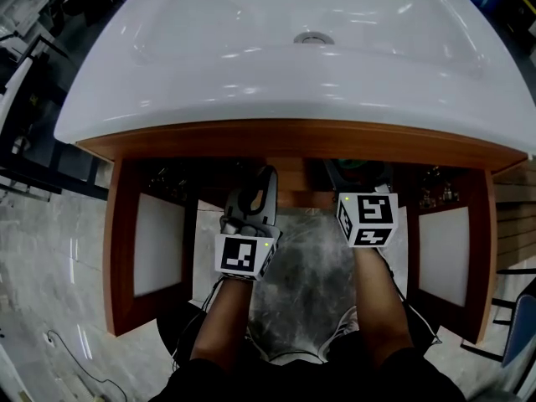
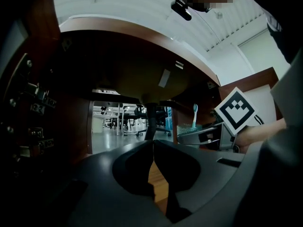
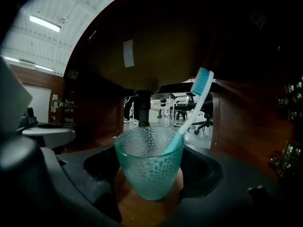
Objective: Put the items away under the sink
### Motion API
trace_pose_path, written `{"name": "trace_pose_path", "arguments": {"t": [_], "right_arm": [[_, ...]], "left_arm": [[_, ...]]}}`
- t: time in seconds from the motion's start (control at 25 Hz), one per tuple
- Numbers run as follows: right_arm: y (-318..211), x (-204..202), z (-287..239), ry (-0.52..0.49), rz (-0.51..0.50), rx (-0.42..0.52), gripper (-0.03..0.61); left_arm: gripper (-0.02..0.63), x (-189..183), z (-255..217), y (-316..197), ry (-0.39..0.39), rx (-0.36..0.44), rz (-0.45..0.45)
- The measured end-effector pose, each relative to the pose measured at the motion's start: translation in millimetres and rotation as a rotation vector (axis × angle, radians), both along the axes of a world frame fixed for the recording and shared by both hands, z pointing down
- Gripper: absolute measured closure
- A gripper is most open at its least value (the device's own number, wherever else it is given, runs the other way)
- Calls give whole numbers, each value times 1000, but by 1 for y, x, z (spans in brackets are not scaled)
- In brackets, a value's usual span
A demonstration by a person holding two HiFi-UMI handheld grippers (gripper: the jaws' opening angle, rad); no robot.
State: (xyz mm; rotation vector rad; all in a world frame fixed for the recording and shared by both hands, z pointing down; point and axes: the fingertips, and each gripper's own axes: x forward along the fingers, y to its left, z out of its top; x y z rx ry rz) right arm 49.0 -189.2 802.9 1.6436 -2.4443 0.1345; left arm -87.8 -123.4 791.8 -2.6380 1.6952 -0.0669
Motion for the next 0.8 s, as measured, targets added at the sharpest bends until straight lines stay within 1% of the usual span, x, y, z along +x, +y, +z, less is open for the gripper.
{"name": "trace_pose_path", "arguments": {"t": [0.12,0.36,0.44,0.56,0.68,0.8], "right_arm": [[-5,0,6,6,4,-18,195],[-11,-2,10,0,5,-18,195],[-11,-2,11,-3,8,-4,195],[-13,-2,13,-8,13,5,195],[-13,-2,16,-9,12,-5,195],[-13,3,15,-17,34,12,190]], "left_arm": [[592,-1,-7,3,7,42,4],[592,-2,-4,2,7,33,6],[592,-4,-3,3,22,33,5],[592,-10,-4,2,72,37,-2],[592,-11,-1,2,74,34,-5],[592,-10,1,4,77,33,-4]]}}
